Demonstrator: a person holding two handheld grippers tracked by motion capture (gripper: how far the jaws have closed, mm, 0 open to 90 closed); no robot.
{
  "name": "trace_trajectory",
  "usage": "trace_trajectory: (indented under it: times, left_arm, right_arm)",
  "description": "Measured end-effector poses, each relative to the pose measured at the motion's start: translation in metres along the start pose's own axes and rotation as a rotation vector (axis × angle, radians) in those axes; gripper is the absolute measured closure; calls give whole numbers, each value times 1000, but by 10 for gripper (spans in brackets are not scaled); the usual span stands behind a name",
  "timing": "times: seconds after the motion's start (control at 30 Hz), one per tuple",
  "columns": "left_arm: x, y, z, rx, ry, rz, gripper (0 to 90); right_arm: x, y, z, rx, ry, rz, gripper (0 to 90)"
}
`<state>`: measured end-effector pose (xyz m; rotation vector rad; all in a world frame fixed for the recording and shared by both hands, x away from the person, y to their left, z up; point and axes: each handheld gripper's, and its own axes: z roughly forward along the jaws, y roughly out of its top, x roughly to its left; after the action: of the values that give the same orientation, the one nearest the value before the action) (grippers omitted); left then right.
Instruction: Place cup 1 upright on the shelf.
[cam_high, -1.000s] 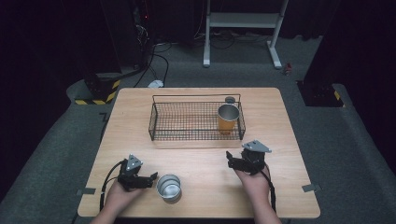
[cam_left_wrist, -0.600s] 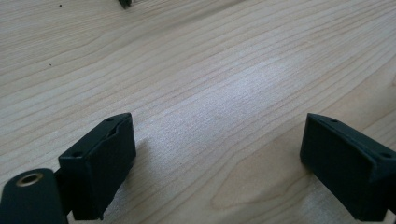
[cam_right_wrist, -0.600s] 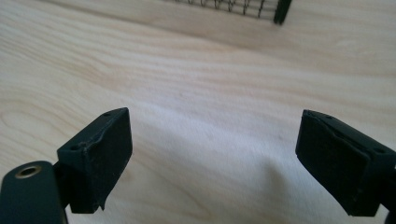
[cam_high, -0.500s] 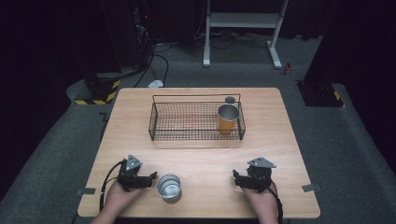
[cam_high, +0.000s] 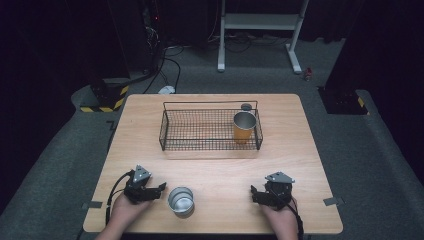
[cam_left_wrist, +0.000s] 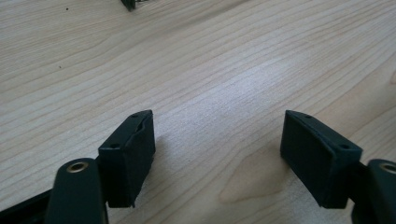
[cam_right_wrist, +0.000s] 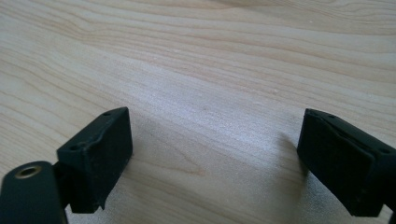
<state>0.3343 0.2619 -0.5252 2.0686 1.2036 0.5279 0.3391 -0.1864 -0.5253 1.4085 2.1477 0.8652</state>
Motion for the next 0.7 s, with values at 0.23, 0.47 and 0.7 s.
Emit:
trace_trajectory:
  times: [0.23, 0.47, 0.7]
  left_arm:
    - [5, 1, -3, 2, -14, -14, 308]
    - [5, 6, -11, -37, -20, 14, 326]
    - [2, 10, -25, -112, -44, 3, 344]
  right_arm:
    - [0, 1, 1, 0, -6, 14, 98]
    - [-1, -1, 0, -2, 0, 1, 95]
    - [0, -2, -1, -1, 2, 3, 95]
